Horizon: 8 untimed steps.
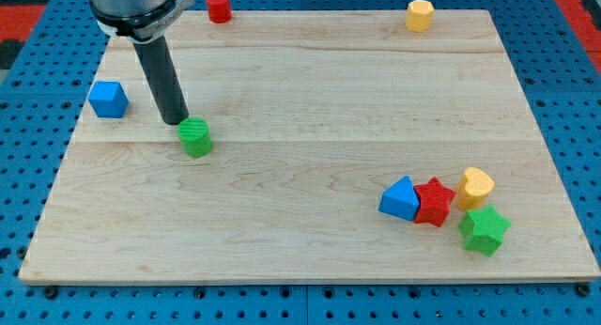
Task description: Move the green circle into the triangle
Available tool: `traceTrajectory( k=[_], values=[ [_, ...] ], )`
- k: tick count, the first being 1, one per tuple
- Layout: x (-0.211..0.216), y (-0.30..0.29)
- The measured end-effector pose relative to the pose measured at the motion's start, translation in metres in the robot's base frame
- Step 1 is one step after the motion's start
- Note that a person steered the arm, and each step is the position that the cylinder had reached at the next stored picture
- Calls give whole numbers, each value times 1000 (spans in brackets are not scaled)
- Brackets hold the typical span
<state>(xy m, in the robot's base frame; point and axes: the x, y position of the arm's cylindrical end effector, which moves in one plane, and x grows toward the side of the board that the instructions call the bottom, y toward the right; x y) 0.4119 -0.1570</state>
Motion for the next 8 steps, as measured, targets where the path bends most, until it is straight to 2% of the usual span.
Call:
traceTrajectory(
  k=[2, 3, 4, 5, 6, 7, 8],
  values=[
    [67, 20],
    [65, 94],
    [59, 191],
    [59, 202],
    [76, 232],
    [76, 242],
    [90, 133]
  ],
)
